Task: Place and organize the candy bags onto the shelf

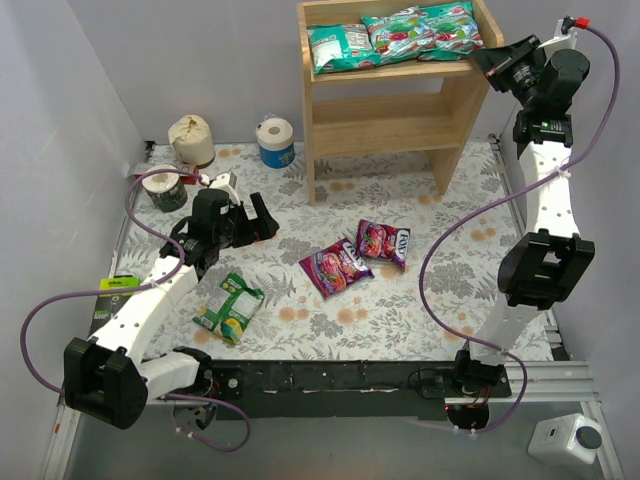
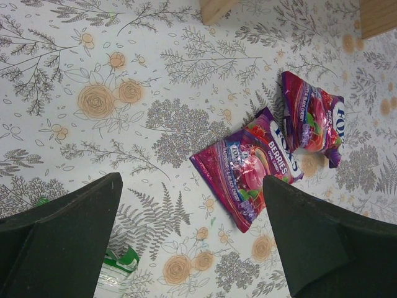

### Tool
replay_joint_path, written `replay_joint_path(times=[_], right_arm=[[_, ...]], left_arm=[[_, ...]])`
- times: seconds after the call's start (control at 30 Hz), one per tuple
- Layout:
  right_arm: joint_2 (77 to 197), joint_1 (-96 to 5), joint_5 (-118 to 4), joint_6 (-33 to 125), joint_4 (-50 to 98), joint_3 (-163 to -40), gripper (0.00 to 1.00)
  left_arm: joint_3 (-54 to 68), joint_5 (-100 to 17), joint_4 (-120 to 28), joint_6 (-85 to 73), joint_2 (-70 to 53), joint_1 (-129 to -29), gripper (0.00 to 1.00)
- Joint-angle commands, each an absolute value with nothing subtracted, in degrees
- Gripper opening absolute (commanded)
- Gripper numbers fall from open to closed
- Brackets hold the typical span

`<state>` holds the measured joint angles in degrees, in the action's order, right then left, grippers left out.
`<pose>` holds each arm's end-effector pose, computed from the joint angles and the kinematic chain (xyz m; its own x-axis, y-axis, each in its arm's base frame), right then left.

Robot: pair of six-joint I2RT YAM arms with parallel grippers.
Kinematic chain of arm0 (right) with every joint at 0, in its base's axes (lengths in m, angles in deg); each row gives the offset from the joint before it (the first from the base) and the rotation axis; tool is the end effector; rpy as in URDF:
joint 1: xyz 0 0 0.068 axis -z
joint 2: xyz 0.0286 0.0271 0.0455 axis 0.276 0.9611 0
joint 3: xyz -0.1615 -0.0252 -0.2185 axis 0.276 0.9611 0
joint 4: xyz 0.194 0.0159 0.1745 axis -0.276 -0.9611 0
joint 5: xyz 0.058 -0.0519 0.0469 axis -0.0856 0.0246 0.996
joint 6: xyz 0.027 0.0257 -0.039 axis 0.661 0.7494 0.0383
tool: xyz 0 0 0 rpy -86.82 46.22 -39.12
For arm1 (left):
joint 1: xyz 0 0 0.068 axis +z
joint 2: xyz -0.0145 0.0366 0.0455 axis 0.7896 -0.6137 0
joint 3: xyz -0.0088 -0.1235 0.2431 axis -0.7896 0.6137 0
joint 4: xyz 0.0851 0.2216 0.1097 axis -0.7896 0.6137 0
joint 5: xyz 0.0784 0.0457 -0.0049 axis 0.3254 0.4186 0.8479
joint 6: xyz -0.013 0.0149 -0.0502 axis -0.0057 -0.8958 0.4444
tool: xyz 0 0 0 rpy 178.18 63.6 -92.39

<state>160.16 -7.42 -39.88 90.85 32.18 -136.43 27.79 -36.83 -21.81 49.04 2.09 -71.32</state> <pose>0.4231 -0.0489 0.4807 -0.0643 0.7314 -0.6789 -0.3459 0.6218 0.7027 0.2346 -0.0841 0.2887 -0.5649 -0.7757 -0.2813 -0.3618 0.5392 -0.7605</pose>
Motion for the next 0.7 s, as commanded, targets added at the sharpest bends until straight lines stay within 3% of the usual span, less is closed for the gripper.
replay_joint_path(times=[0.0,0.17,0.4,0.57,0.67], right_arm=[[159.03,-7.67,-39.99,89.93,31.85,-138.50,0.26],[150.61,-7.59,-45.35,87.38,33.97,-129.98,0.64],[141.20,-7.15,-49.84,83.60,34.14,-121.63,0.78],[134.18,-7.15,-48.00,78.77,34.05,-114.16,0.92],[129.07,-7.15,-45.28,75.17,32.91,-108.28,0.94]], left_arm=[[28.19,-36.29,-21.97,48.87,4.13,-70.95,0.98],[28.10,-36.20,-21.80,48.79,4.22,-70.95,0.98],[28.10,-35.85,-21.80,49.05,4.31,-70.95,0.98],[28.19,-35.59,-21.79,48.96,5.01,-70.95,0.98],[28.45,-35.33,-22.06,48.96,5.63,-70.95,0.98]])
